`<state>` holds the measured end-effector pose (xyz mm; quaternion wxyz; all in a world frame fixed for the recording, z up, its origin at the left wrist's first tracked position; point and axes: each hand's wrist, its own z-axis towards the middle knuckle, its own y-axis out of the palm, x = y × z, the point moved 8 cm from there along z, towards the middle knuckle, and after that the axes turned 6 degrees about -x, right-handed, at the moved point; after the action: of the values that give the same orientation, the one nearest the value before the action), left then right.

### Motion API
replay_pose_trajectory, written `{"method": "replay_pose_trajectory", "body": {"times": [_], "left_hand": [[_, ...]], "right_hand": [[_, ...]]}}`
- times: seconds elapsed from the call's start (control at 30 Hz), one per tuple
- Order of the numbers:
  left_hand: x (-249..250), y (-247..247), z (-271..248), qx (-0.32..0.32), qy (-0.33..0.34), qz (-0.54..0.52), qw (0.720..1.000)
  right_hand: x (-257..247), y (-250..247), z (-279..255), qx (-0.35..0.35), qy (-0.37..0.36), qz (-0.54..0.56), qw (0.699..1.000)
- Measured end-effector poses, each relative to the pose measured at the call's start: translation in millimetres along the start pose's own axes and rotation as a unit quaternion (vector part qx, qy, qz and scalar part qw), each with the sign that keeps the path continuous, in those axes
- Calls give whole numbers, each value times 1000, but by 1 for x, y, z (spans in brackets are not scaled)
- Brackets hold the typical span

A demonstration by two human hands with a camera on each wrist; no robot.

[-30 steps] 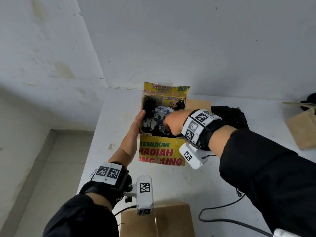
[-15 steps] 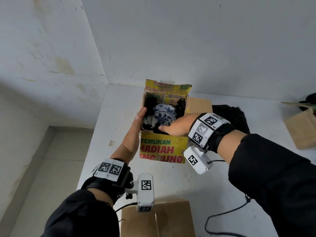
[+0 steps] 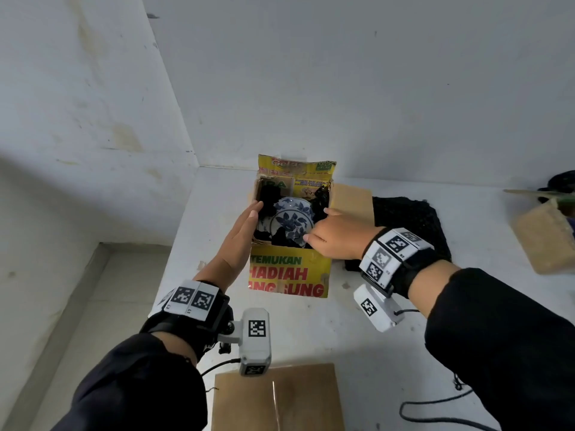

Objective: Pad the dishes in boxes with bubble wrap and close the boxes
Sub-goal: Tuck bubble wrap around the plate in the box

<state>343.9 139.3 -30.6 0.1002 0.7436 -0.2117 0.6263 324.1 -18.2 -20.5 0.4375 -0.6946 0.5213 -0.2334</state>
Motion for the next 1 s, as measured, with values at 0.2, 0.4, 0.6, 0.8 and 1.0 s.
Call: {"method": "replay_pose_trajectory", "body": {"times": [0.2, 0.4, 0.6, 0.8, 1.0], "left_hand": [[34, 15, -7, 61, 19, 54, 996], [88, 89, -9, 2, 66, -15, 998], [98, 182, 6, -85, 34, -91, 992], [60, 259, 23, -92, -17, 3, 996], [2, 263, 49, 29, -138, 226, 964]], "right_hand": [[22, -19, -47, 153, -39, 66, 985], [80, -22, -101, 263, 3, 188, 946], [161, 26, -149, 248, 155, 298, 909], [229, 101, -169, 160, 292, 382, 862], [261, 136, -162, 150, 348, 473, 795]]}}
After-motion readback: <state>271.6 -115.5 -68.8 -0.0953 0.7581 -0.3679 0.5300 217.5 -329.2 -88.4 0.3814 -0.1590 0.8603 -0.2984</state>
